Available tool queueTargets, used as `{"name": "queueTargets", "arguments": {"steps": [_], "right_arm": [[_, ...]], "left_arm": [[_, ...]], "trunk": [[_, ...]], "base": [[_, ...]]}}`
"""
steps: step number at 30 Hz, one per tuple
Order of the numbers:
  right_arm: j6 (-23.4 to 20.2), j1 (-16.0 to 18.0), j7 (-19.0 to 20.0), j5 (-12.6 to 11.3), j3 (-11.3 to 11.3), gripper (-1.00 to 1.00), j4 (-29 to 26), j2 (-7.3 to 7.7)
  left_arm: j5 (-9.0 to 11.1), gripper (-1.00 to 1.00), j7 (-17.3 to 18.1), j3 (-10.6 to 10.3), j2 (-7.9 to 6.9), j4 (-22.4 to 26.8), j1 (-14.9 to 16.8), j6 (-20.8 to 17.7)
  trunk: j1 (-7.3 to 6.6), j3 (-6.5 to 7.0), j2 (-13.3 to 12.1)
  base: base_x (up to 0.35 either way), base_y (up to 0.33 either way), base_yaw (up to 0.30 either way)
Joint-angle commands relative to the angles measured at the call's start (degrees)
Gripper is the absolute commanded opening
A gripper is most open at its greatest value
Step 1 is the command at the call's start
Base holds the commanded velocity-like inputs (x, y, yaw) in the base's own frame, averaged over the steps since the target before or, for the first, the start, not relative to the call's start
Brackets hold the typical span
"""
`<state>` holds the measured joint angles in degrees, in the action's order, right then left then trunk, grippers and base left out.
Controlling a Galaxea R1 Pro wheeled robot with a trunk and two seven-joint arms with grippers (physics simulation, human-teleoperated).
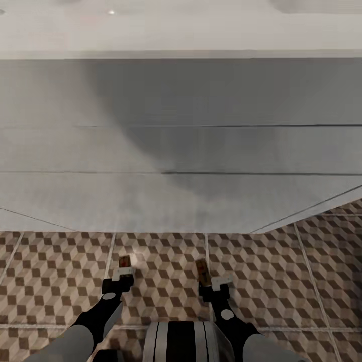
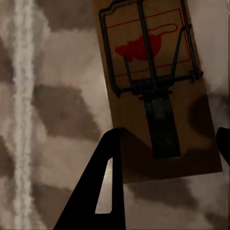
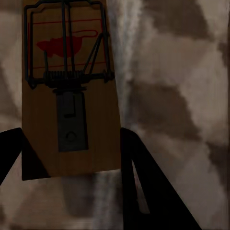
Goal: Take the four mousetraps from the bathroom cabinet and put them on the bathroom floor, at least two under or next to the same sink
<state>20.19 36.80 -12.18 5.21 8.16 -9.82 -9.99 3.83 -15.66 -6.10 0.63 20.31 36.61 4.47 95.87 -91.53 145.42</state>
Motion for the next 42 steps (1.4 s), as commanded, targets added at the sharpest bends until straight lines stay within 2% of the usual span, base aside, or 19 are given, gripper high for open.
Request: {"name": "queueTargets", "arguments": {"steps": [1,8,35,42], "right_arm": [[0.0,0.0,-0.8,0.4,0.3,-1.0,0.1,0.0],[0.0,0.0,-0.8,0.4,0.3,-1.0,0.1,0.0],[-0.3,0.2,-0.9,0.3,0.3,-1.0,-1.1,0.0],[-0.9,3.6,-0.9,-1.3,0.2,-1.0,-1.3,0.0]], "left_arm": [[0.6,-1.0,-0.4,-0.6,-0.03,-0.1,0.0,0.2],[0.6,-1.0,-0.4,-0.5,-0.02,0.0,0.0,0.3],[0.6,-1.0,-0.4,-0.6,0.06,0.7,0.0,-0.5],[0.6,-1.0,-0.3,-0.6,0.56,1.7,0.1,-2.4]], "trunk": [[0.03,-0.03,0.0],[0.03,-0.03,0.0],[0.03,-0.03,0.0],[0.03,-0.03,0.0]], "base": [[0.322,0.0,0.0],[0.145,0.0,0.0],[0.003,0.0,0.0],[0.0,0.0,0.0]]}}
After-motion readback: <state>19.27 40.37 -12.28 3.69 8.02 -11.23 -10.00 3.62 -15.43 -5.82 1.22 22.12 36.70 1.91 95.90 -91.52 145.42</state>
